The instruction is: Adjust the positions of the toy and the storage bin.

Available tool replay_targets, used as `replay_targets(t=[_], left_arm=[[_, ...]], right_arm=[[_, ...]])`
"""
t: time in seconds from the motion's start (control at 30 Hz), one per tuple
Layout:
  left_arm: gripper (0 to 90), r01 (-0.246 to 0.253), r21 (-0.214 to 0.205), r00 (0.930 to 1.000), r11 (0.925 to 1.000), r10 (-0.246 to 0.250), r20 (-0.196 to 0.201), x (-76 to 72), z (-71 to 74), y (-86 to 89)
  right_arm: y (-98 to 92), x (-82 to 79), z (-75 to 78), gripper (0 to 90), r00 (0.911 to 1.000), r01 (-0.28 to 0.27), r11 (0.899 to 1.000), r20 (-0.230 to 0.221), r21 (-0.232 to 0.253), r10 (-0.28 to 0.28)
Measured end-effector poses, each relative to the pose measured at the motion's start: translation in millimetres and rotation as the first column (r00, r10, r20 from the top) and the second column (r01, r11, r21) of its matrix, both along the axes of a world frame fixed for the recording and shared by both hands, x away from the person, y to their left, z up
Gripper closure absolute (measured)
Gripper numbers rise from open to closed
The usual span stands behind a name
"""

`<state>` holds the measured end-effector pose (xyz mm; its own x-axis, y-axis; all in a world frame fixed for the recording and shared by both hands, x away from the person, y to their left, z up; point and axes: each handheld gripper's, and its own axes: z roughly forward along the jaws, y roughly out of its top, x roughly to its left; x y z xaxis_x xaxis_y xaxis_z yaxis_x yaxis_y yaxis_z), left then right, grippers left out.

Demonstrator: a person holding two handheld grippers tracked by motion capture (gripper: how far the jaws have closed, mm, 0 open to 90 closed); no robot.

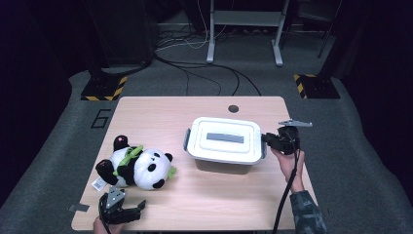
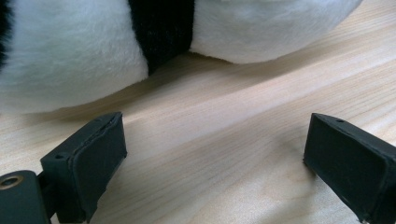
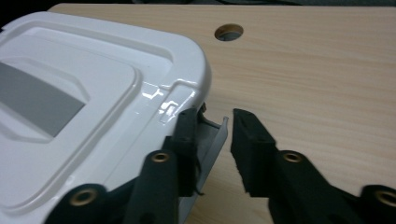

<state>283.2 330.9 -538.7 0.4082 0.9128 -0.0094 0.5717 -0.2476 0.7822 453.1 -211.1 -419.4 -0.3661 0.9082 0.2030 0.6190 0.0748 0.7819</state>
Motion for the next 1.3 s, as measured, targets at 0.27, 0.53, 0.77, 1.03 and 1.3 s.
replay_targets(t=[0.27,0.53,0.77,1.03,1.3], left_arm=[[5.4,-0.001,-0.001,1.0000,1.0000,0.001,0.000,-0.1,-0.1,-0.1],[5.4,-0.002,-0.001,1.0000,1.0000,0.002,0.000,-0.1,-0.1,-0.2],[5.4,-0.004,-0.003,1.0000,1.0000,0.004,0.007,-0.4,-0.6,-0.3],[5.4,-0.001,-0.002,1.0000,1.0000,0.001,0.008,-0.5,-0.7,0.0],[5.4,-0.001,-0.002,1.0000,1.0000,0.001,0.008,-0.6,-0.7,0.0]], right_arm=[[1.6,-5.8,23.6,26.1,0.9933,-0.074,0.996,0.086,-0.049,0.078],[38.5,-4.0,44.4,3.2,0.9656,-0.237,0.966,0.084,-0.108,0.246],[87.8,5.2,48.0,11.9,0.9198,-0.370,0.909,0.061,-0.194,0.388],[111.8,19.3,39.2,35.1,0.8767,-0.472,0.847,-0.027,-0.243,0.480],[116.9,26.5,36.9,56.7,0.8271,-0.555,0.787,-0.080,-0.268,0.556]])
